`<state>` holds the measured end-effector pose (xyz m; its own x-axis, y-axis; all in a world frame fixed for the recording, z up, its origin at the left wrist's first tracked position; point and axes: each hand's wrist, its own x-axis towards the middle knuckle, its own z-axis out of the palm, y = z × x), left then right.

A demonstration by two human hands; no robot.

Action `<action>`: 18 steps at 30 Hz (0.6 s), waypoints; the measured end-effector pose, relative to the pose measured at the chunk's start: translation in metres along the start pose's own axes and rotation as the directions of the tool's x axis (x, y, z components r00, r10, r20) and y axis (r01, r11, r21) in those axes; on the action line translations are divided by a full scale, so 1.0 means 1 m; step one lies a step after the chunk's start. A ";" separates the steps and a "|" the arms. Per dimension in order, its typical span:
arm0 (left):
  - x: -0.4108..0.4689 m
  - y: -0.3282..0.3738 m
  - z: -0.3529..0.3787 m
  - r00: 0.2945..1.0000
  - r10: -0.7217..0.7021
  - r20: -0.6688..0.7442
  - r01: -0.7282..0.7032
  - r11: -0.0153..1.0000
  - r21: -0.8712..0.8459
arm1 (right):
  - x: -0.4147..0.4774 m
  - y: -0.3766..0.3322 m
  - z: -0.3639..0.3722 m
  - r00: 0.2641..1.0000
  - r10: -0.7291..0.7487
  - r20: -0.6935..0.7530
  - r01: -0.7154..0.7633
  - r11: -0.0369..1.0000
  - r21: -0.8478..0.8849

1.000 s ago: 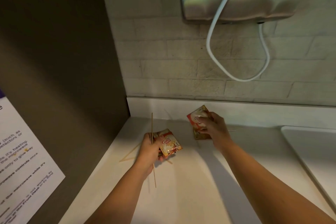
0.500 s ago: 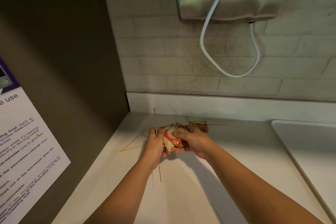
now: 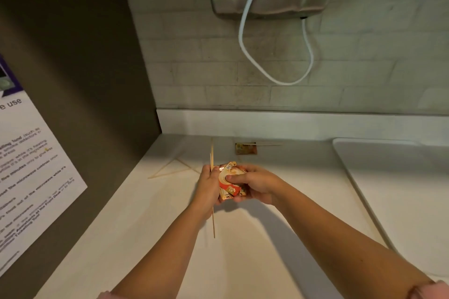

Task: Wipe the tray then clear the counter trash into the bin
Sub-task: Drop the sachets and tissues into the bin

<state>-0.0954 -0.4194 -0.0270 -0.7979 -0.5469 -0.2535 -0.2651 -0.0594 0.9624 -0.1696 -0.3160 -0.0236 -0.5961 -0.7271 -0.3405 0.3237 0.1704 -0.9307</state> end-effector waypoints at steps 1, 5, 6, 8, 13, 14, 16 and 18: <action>-0.003 -0.001 0.002 1.000 0.005 0.010 -0.006 1.000 0.009 | -0.004 0.002 -0.001 1.000 0.001 -0.008 -0.001 1.000 0.002; -0.022 -0.007 0.016 0.997 0.026 0.074 -0.029 0.999 0.041 | -0.036 0.010 -0.007 0.997 -0.004 -0.079 0.005 1.000 0.002; -0.028 -0.009 0.020 0.995 0.027 0.095 -0.032 0.999 0.041 | -0.046 0.013 -0.007 0.995 -0.006 -0.097 0.006 1.000 0.001; -0.041 -0.013 0.024 0.989 0.033 0.142 -0.040 0.998 0.047 | -0.065 0.019 -0.006 0.991 -0.019 -0.131 0.020 1.000 0.005; -0.080 -0.029 0.029 0.977 0.032 0.210 -0.050 0.996 0.078 | -0.117 0.042 0.004 0.981 -0.030 -0.190 0.036 0.999 0.029; -0.089 -0.032 0.029 0.974 0.034 0.226 -0.057 0.994 0.096 | -0.126 0.047 0.008 0.979 -0.028 -0.204 0.038 0.998 0.046; -0.109 -0.038 0.028 0.966 0.043 0.254 -0.077 0.989 0.126 | -0.146 0.060 0.016 0.972 -0.024 -0.234 0.042 0.996 0.075; -0.129 -0.043 0.029 0.955 0.059 0.291 -0.105 0.984 0.145 | -0.166 0.071 0.022 0.966 -0.031 -0.255 0.055 0.995 0.088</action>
<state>0.0031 -0.3224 -0.0388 -0.9349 -0.2832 -0.2139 -0.2558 0.1200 0.9592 -0.0314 -0.1972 -0.0303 -0.7736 -0.5384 -0.3343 0.3536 0.0711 -0.9327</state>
